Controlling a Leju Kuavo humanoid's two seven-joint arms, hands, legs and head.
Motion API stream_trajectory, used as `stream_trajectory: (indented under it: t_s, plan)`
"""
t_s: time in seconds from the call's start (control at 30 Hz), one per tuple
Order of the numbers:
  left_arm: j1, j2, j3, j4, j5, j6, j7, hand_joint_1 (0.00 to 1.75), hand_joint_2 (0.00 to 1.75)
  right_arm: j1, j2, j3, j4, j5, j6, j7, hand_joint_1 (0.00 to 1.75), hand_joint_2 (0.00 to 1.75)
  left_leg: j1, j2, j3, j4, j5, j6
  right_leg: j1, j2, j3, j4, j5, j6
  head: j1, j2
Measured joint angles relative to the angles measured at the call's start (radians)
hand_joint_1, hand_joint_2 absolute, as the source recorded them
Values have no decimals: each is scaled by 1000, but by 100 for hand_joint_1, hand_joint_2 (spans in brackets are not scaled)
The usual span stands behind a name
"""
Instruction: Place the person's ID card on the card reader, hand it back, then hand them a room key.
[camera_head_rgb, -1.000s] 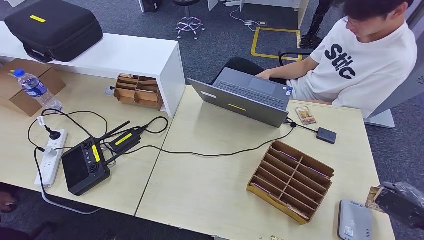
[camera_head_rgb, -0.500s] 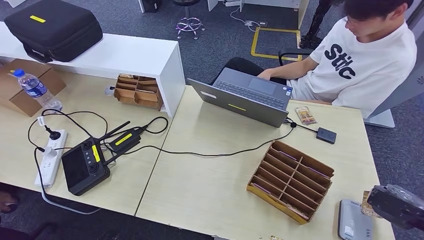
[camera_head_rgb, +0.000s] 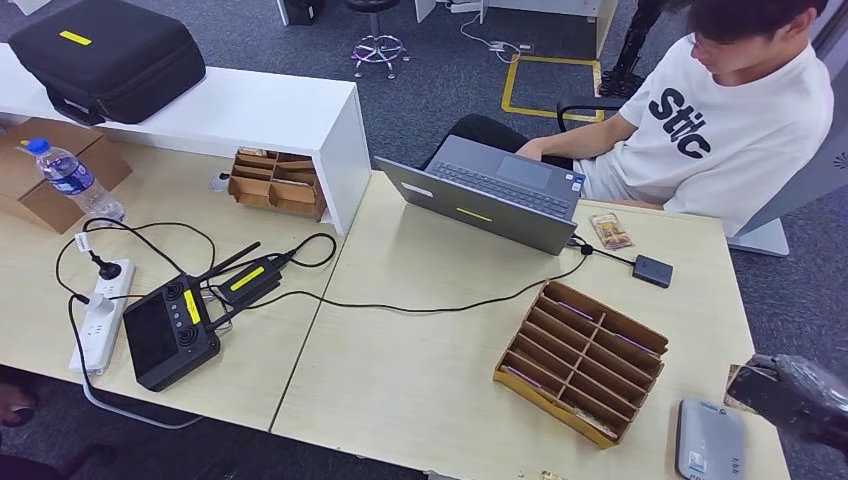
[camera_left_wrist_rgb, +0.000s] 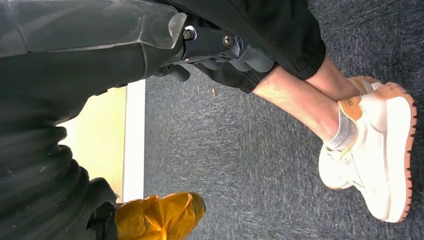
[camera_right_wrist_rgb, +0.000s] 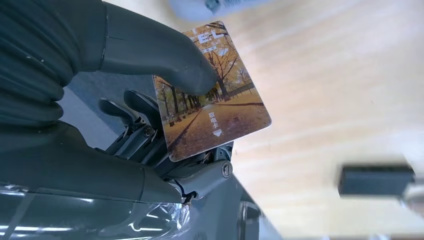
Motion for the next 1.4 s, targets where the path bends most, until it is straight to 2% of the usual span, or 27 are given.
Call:
stream_trajectory:
  t_s: [0.13, 0.23, 0.43, 0.63, 0.83, 1.1, 1.27, 1.4]
  plan:
    - [6, -3, 0, 0, 8, 9, -7, 0, 175, 24, 73, -60, -62, 58, -184, -26, 175, 175, 0, 0, 0, 0, 0, 0, 1, 0, 0, 0, 0, 0, 0, 0]
    - [9, -8, 0, 0, 6, 15, -12, 0, 175, 38, 152, -131, -139, 97, -270, -52, 175, 175, 1, 0, 0, 0, 0, 0, 1, 0, 0, 0, 0, 0, 0, 0]
    - [6, -17, -1, 0, -12, 17, -10, 0, 175, 15, 275, -222, -252, 151, -315, -89, 175, 175, 1, 1, 0, -1, 1, -1, 1, 1, 0, 1, 0, 0, 0, 0]
    - [-12, -23, -13, 0, -39, 11, 6, 0, 175, -113, 389, -227, -264, 209, -333, -80, 175, 175, 1, 2, 0, 0, 2, -1, 1, 2, 0, 1, 2, -1, 0, 0]
    - [-52, -32, -44, 0, -73, -8, 30, 0, 175, -339, 514, -167, -141, 245, -304, -33, 175, 175, 1, 3, 1, 0, 4, -3, 1, 4, -1, 2, 3, -2, 0, 0]
    - [-92, -44, -85, 0, -102, -27, 56, 0, 175, -589, 675, -44, 121, 280, -271, 0, 175, 175, 1, 2, 1, 0, 5, -4, 1, 3, -1, 3, 3, -2, 0, 0]
    - [-107, -52, -104, 0, -108, -37, 61, 0, 175, -675, 756, 6, 255, 288, -261, 2, 175, 175, 1, 2, 1, 0, 5, -4, 1, 3, -1, 3, 3, -2, 0, 0]
    - [-109, -56, -110, 0, -110, -38, 61, 0, 175, -700, 790, 25, 310, 288, -260, 1, 175, 175, 1, 2, 1, 0, 5, -4, 1, 3, -1, 3, 3, -2, 0, 0]
